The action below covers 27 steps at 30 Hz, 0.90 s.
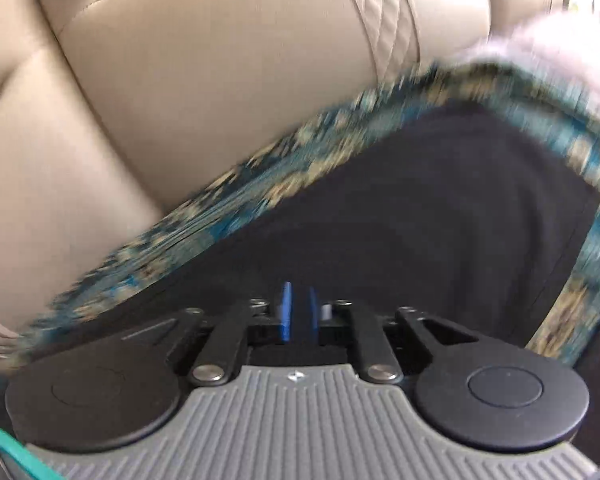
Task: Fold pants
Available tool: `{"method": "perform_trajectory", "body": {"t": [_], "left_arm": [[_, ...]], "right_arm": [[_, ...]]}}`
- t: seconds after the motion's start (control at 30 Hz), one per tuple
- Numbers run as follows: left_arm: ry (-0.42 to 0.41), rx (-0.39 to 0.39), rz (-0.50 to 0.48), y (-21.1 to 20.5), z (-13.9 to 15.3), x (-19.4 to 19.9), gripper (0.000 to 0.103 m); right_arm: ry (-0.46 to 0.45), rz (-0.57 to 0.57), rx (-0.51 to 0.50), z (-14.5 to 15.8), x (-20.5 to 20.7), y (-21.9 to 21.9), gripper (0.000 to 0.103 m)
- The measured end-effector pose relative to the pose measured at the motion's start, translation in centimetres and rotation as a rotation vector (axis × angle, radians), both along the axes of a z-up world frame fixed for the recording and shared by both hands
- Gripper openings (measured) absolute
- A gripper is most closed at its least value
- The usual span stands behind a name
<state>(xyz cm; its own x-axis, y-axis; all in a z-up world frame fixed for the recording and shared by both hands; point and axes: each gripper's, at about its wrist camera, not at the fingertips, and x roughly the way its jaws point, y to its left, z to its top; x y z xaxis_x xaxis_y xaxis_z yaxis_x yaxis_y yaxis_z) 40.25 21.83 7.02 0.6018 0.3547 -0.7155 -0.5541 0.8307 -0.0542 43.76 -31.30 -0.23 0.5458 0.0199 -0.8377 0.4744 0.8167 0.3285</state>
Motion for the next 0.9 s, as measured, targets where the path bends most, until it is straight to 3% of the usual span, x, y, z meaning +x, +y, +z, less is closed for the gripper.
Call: {"method": "perform_trajectory", "body": {"t": [0.03, 0.13, 0.23, 0.3, 0.4, 0.57, 0.67, 0.7, 0.77, 0.9], "left_arm": [[-0.008, 0.005, -0.011, -0.1, 0.4, -0.8, 0.001], [-0.029, 0.001, -0.034, -0.3, 1.3, -3.4, 0.001], [-0.038, 0.011, -0.062, -0.4, 1.4, -5.8, 0.001], [-0.04, 0.002, -0.071, 0.0, 0.9, -7.2, 0.001], [-0.041, -0.014, -0.09, 0.5, 0.5, -8.6, 0.001], [-0.056, -0.011, -0.117, 0.6, 0.6, -9.7, 0.001], [-0.073, -0.019, -0.122, 0.8, 1.1, -9.9, 0.001], [-0.078, -0.023, -0.124, 0.9, 1.2, -10.0, 0.001], [-0.083, -0.021, -0.128, 1.0, 1.5, -10.1, 0.001], [-0.101, 0.023, -0.113, 1.1, 2.0, -11.0, 0.001]], "right_arm": [[-0.004, 0.01, 0.069, -0.1, -0.1, 0.0, 0.061], [-0.035, 0.041, 0.224, -0.1, -0.6, 1.5, 0.068], [-0.048, 0.075, 0.313, -0.3, -0.2, 4.1, 0.073], [-0.05, 0.085, 0.31, -0.3, 0.3, 6.2, 0.078], [-0.032, 0.081, 0.258, -0.4, 1.0, 9.4, 0.078], [-0.025, 0.084, 0.256, -1.7, 2.0, 12.8, 0.077], [-0.054, 0.09, 0.168, -1.3, 1.7, 14.0, 0.058], [-0.052, 0.08, 0.151, -1.1, 1.4, 14.0, 0.039], [-0.051, 0.073, 0.154, -1.3, 1.0, 13.4, 0.016], [-0.1, 0.031, 0.177, -0.8, -0.4, 11.4, 0.004]]}}
